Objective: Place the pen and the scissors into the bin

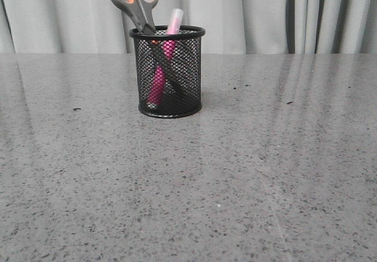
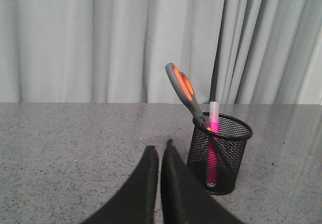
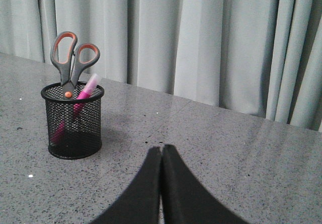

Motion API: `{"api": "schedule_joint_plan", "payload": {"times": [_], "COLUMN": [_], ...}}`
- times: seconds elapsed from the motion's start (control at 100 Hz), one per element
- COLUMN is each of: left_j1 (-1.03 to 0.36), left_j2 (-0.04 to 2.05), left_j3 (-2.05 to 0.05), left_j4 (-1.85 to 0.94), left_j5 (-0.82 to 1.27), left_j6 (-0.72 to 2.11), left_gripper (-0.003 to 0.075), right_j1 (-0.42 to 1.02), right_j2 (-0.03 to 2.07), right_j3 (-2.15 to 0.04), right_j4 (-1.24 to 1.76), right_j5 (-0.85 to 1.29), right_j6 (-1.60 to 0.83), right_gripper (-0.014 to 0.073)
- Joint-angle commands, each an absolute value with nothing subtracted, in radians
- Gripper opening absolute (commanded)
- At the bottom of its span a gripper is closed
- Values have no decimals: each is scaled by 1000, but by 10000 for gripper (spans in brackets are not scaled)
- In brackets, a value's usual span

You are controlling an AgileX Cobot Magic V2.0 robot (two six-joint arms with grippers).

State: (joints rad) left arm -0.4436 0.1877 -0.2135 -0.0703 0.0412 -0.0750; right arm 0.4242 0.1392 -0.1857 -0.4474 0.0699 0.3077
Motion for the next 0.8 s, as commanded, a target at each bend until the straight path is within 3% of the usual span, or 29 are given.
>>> {"api": "schedule_joint_plan", "payload": {"times": [0.0, 0.79], "left_j1": [-442, -442], "left_j2": [196, 196], "left_j3": [-241, -232], "left_j4": [-88, -72], "left_j5": [-37, -40], "left_j6": [-81, -81], "left_gripper": [-20, -20], "right_j1": [417, 417], "right_j2": [146, 146], "right_j3": [-208, -208], "right_j4": [-452, -452], "right_j5": [6, 6], "right_j6": [297, 297], "right_gripper": [-55, -55]}}
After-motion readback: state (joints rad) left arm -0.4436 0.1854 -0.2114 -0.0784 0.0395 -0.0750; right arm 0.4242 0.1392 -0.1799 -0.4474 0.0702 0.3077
